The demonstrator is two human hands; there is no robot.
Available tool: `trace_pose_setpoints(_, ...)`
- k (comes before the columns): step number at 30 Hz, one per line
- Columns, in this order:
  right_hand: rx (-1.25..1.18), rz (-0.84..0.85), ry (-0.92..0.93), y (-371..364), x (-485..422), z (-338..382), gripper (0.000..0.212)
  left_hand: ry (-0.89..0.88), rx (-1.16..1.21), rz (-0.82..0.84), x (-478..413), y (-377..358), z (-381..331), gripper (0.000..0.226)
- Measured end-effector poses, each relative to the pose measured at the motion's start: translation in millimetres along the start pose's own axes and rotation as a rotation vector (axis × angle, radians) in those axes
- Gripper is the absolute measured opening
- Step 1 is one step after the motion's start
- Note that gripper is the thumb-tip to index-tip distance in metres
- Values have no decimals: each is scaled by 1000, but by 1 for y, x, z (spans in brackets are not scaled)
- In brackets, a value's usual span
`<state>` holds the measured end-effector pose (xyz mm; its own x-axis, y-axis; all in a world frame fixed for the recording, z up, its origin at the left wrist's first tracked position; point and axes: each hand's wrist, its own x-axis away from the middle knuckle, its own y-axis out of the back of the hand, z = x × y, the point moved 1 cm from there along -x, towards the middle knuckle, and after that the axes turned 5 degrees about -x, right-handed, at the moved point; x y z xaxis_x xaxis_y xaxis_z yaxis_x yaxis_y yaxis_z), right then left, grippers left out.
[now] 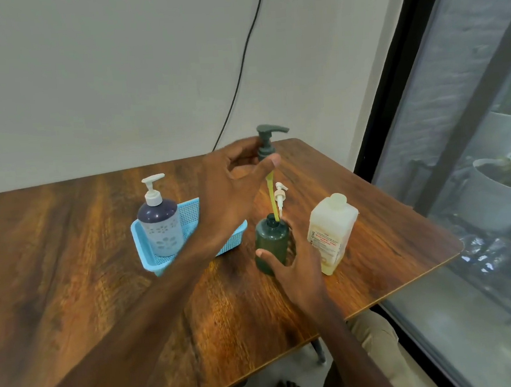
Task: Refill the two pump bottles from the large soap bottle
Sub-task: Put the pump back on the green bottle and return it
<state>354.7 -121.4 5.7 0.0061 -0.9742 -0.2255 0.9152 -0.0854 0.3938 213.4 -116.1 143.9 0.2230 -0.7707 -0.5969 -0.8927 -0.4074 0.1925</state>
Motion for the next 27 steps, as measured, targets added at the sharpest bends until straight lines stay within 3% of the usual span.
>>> trace_pose_setpoints(7,0,-17,8,-1,1,1,73,-10,-141,120,28,-10,18,23)
trace_pose_setpoints(18,-8,10,-18,-2,-2,-5,81,-121,-140,-51,-4,4,2,35)
trace_pose_setpoints(24,-29,-4,19,-2,-1,-2,76,-58,-104,66,15,-8,22,19)
trace_pose_setpoints(27,-52,-4,42,-1,0,-2,70,-1,-157,124,32,-15,39,25)
